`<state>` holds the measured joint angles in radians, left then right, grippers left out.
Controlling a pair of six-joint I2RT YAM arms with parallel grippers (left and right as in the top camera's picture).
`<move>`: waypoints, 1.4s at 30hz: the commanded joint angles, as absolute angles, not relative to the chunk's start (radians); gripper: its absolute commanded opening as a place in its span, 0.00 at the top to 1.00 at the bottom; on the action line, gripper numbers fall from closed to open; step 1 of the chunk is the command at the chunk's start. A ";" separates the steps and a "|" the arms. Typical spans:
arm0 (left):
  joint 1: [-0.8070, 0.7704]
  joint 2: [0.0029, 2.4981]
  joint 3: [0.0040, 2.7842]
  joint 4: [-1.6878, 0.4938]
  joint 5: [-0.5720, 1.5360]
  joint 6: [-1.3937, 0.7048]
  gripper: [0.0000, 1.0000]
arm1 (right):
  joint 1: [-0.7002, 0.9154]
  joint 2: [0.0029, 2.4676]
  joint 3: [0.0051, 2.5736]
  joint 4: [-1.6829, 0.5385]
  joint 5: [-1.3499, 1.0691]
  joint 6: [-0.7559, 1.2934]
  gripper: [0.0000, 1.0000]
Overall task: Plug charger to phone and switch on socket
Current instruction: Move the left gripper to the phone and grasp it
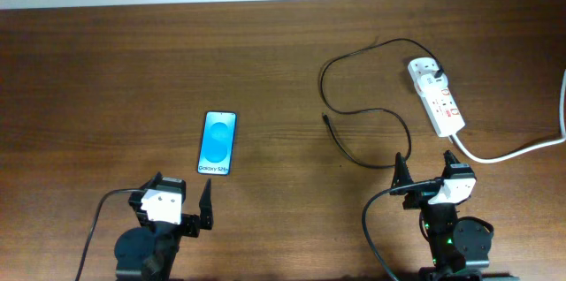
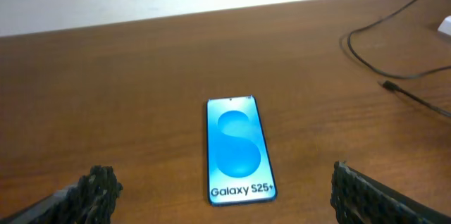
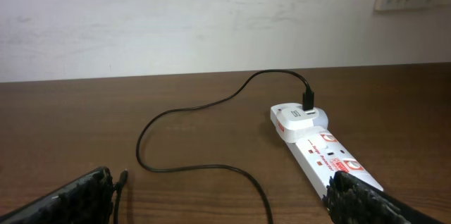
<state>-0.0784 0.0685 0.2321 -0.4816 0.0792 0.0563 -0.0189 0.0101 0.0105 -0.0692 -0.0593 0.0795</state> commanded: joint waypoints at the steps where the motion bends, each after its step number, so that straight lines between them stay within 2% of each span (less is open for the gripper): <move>1: -0.083 0.097 0.278 -0.507 0.094 0.046 0.01 | -0.027 0.003 0.006 -0.075 -0.047 0.086 0.02; 6: -0.083 0.402 0.411 -0.515 0.094 0.046 0.01 | -0.027 0.003 0.006 -0.075 -0.047 0.086 0.02; 13: -0.083 0.851 0.744 -0.752 0.094 0.046 0.01 | -0.026 0.003 0.006 -0.075 -0.047 0.086 0.02; 20: -0.083 0.967 0.759 -0.752 0.244 0.046 0.01 | -0.027 0.003 0.006 -0.075 -0.047 0.086 0.02; 24: -0.083 1.044 0.793 -0.749 0.236 0.046 0.01 | -0.026 0.003 0.006 -0.075 -0.047 0.086 0.02; 27: -0.083 1.254 0.870 -0.749 0.231 0.046 0.01 | -0.026 0.003 0.006 -0.075 -0.047 0.086 0.02; 30: -0.083 1.420 0.886 -0.723 0.131 0.046 0.01 | -0.026 0.003 0.006 -0.075 -0.047 0.086 0.02; 42: -0.085 1.642 0.885 -0.514 0.134 0.035 0.01 | -0.026 0.003 0.006 -0.075 -0.047 0.085 0.02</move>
<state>-0.0784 1.6047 0.8669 -0.5373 0.1379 0.0559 -0.0196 0.0101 0.0109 -0.0704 -0.0517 0.0795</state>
